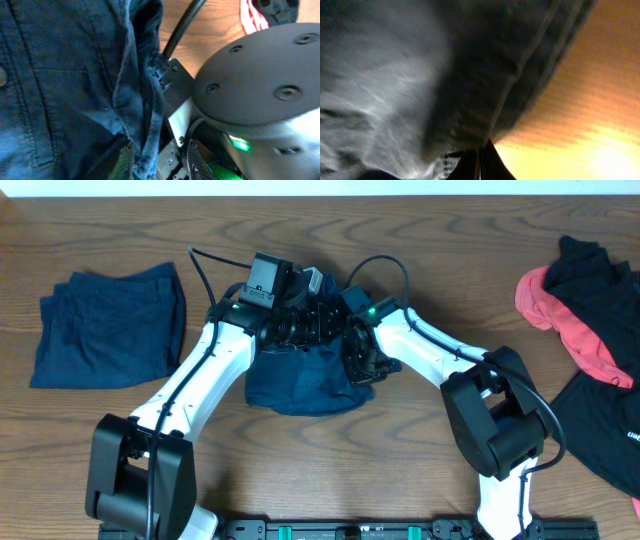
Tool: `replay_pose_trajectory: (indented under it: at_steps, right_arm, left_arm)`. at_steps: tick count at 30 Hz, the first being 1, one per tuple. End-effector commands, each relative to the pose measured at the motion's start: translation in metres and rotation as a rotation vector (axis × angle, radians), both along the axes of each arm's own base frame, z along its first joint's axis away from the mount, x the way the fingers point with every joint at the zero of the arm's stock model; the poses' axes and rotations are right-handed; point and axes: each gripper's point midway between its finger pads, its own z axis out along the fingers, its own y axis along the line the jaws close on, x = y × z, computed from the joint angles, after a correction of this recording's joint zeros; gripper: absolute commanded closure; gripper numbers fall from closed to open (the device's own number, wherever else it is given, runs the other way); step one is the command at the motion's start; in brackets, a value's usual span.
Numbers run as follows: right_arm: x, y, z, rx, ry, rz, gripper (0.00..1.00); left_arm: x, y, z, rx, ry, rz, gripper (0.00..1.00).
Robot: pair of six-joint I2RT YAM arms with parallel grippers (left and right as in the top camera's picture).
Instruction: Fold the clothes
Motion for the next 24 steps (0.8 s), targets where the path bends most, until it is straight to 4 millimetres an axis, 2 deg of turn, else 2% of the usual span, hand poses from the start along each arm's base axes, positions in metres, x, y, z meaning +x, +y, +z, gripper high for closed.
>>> replay_pose_trajectory:
  at_steps: [1, 3, 5, 8, 9, 11, 14, 16, 19, 24]
  right_arm:
    - [0.025, -0.019, 0.034, -0.024, -0.105, -0.071, 0.96]
    - [0.042, -0.036, 0.061, -0.04, -0.179, -0.112, 0.92]
    - [0.054, -0.047, 0.083, -0.024, -0.241, -0.149, 0.81]
    - [0.069, -0.058, 0.111, 0.023, -0.321, -0.198, 0.69]
    - [0.073, -0.058, 0.118, 0.051, -0.342, -0.206, 0.68]
    - [0.079, -0.044, 0.133, 0.156, -0.373, -0.138, 0.7]
    - [0.077, -0.007, 0.144, 0.348, -0.369, 0.013, 0.71]
    - [0.069, 0.013, 0.145, 0.448, -0.333, 0.077, 0.72]
    - [0.052, 0.037, 0.135, 0.536, -0.241, 0.127, 0.72]
    - [0.02, 0.053, 0.094, 0.493, -0.064, 0.155, 0.7]
  left_arm:
    - [0.005, 0.003, 0.031, -0.055, -0.064, -0.003, 0.61]
    - [0.01, 0.014, 0.043, -0.059, -0.106, 0.013, 0.61]
    - [0.019, 0.032, 0.051, -0.035, -0.147, 0.059, 0.6]
    - [0.031, 0.06, 0.057, 0.0, -0.181, 0.144, 0.6]
    - [0.034, 0.065, 0.058, 0.001, -0.182, 0.158, 0.6]
    - [0.038, 0.077, 0.056, 0.008, -0.178, 0.189, 0.6]
    - [0.042, 0.101, 0.035, 0.127, -0.143, 0.271, 0.6]
    - [0.04, 0.113, 0.019, 0.204, -0.111, 0.307, 0.6]
    - [0.032, 0.116, -0.003, 0.24, -0.054, 0.306, 0.6]
    - [0.02, 0.118, -0.04, 0.278, 0.05, 0.282, 0.61]
